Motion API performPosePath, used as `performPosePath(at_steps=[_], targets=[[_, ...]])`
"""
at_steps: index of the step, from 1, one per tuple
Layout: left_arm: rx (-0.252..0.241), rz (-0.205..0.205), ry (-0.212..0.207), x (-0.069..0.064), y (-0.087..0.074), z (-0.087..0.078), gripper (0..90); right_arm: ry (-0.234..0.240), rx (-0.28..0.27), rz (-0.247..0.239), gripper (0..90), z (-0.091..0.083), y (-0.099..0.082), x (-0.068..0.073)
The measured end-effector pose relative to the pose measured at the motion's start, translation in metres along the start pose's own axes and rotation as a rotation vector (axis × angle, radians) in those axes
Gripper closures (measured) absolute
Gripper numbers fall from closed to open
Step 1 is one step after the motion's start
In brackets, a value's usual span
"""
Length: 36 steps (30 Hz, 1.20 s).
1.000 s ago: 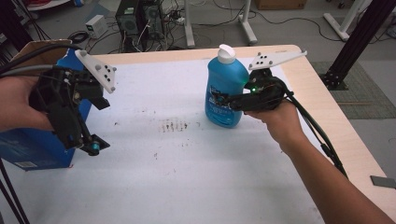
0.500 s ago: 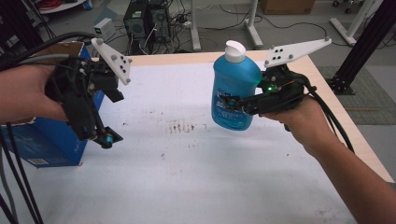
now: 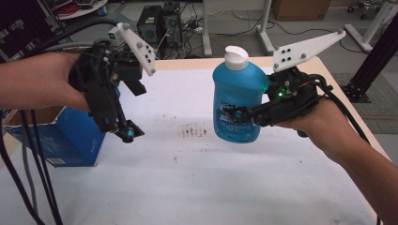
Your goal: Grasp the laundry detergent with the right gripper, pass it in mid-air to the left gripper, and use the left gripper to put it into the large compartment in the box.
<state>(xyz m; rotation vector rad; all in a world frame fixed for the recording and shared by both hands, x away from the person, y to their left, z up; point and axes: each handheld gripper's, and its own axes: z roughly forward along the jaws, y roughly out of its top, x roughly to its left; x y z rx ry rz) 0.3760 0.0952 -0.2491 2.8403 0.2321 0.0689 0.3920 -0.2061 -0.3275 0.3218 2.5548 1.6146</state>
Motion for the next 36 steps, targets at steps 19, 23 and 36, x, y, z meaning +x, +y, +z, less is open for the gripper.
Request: performPosePath(at_steps=[19,23,36], targets=[[-0.005,0.042,-0.020,-0.004,0.022,-0.002,1.7,0.122,0.061,-0.040,45.8,0.035,0.011,0.021],[-0.001,0.051,-0.022,-0.006,0.025,-0.003,1.7,0.141,0.076,-0.054,45.8,0.044,0.014,0.026],[0.000,0.059,-0.038,-0.011,0.027,-0.008,1.7,0.208,0.073,-0.105,45.8,0.079,0.034,0.039]])
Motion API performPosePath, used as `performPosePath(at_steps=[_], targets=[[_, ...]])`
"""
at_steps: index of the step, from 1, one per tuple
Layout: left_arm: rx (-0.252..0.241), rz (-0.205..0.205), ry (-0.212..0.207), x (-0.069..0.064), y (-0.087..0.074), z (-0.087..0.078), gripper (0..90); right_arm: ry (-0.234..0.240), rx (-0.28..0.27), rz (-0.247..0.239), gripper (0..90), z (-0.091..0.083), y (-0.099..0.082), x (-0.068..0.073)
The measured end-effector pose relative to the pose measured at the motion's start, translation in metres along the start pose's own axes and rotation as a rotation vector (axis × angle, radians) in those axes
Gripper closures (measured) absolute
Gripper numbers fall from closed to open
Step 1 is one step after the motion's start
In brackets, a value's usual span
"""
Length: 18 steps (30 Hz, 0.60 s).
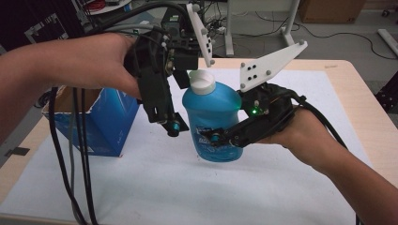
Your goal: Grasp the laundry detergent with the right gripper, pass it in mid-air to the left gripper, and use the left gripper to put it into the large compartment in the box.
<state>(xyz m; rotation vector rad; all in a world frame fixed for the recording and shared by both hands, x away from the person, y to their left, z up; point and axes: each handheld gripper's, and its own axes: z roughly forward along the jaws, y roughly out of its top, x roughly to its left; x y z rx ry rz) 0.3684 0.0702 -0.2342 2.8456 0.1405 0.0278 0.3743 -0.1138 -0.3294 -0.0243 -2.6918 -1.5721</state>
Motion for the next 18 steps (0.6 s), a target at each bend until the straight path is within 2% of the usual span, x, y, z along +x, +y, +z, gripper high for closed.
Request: performPosePath(at_steps=[7,18], targets=[[0.006,0.003,-0.007,-0.001,0.001,0.000,1.7,0.016,0.008,-0.011,45.8,0.014,0.007,-0.001],[0.015,0.016,-0.007,-0.001,0.007,0.000,1.7,0.030,0.011,-0.005,45.7,0.021,0.010,-0.001]])
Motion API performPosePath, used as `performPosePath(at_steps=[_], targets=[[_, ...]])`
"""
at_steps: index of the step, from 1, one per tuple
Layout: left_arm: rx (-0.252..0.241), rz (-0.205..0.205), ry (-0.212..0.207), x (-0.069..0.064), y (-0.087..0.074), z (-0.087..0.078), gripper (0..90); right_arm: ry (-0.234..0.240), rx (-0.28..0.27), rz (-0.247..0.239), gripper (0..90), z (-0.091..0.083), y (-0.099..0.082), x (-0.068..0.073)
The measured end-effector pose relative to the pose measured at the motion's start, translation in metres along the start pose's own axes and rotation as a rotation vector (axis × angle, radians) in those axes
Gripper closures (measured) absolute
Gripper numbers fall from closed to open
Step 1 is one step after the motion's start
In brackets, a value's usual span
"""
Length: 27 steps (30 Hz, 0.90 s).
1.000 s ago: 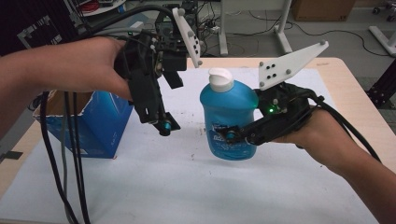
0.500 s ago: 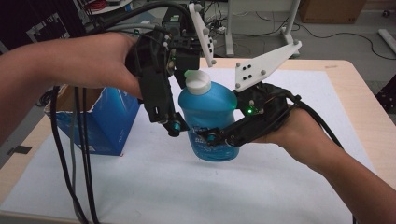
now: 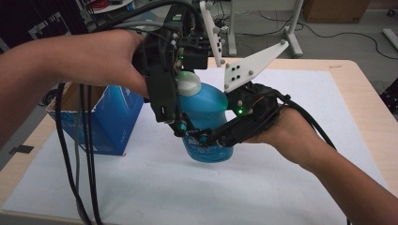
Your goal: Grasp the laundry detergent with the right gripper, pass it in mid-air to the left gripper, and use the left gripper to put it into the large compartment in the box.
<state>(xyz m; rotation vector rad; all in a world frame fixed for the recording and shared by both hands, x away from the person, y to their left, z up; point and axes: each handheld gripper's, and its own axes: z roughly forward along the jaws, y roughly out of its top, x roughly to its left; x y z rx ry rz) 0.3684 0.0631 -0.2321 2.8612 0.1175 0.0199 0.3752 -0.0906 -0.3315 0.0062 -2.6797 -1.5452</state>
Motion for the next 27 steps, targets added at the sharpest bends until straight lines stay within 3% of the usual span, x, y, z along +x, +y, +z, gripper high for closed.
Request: performPosePath(at_steps=[7,9,21,26,27], targets=[[0.007,0.022,0.001,0.0005,0.0042,0.0018,4.6,0.007,0.001,0.003,45.7,0.0003,0.0007,0.0005],[0.003,0.033,-0.005,0.0006,0.0042,0.0014,11.3,0.007,0.002,0.004,45.7,0.0002,0.0008,0.0002],[0.002,0.041,-0.007,0.0009,0.0043,0.0019,15.0,0.009,0.002,0.004,45.7,0.0009,0.0011,0.0002],[0.000,0.049,-0.013,0.0001,0.0045,0.0012,19.2,0.011,0.004,0.006,45.7,0.0006,0.0011,0.0006],[-0.007,0.056,-0.014,0.0000,0.0045,0.0006,23.9,0.009,0.007,0.001,45.7,0.0009,0.0008,0.0002]])
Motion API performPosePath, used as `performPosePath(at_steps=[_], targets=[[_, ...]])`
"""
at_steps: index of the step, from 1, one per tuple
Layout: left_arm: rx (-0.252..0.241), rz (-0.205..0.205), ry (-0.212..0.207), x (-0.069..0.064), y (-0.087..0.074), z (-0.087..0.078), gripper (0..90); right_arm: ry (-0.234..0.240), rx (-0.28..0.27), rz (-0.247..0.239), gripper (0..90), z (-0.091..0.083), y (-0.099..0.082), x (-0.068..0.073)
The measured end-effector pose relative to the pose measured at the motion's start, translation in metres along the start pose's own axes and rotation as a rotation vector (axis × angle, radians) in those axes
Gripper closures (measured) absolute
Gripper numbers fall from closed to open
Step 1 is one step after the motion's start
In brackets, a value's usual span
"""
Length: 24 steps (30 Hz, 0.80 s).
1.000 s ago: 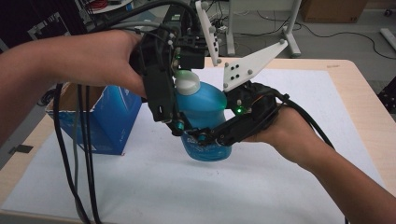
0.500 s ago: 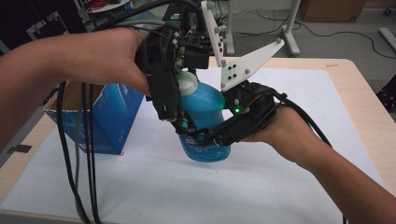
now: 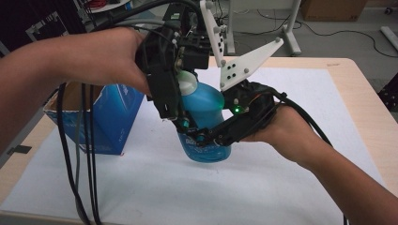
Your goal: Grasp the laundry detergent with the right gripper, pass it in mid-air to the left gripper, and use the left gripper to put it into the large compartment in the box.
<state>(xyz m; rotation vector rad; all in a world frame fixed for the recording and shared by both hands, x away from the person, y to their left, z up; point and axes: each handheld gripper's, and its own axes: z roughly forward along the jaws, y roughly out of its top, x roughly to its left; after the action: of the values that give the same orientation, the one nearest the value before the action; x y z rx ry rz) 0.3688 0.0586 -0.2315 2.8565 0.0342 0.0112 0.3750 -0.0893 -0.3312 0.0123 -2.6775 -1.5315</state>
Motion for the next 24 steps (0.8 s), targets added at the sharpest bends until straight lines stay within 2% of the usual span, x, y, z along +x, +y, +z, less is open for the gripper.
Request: performPosePath(at_steps=[4,5,11,13,24], targets=[[0.006,0.001,-0.003,-0.0002,0.0003,0.0007,24.1,0.001,-0.003,0.001,45.6,0.0004,-0.0002,0.0000],[0.004,0.010,-0.004,-0.0005,0.0004,0.0005,27.7,0.001,-0.002,0.002,45.6,0.0009,-0.0002,0.0001],[-0.008,0.021,-0.009,-0.0014,0.0008,-0.0003,31.5,0.008,-0.003,0.007,45.6,0.0020,-0.0007,0.0007],[-0.007,0.029,-0.013,-0.0020,0.0007,-0.0007,35.3,0.011,-0.001,0.005,45.6,0.0024,-0.0009,0.0007],[0.007,0.036,-0.018,-0.0033,0.0003,0.0003,37.2,0.020,0.002,0.002,45.6,0.0036,-0.0013,0.0015]])
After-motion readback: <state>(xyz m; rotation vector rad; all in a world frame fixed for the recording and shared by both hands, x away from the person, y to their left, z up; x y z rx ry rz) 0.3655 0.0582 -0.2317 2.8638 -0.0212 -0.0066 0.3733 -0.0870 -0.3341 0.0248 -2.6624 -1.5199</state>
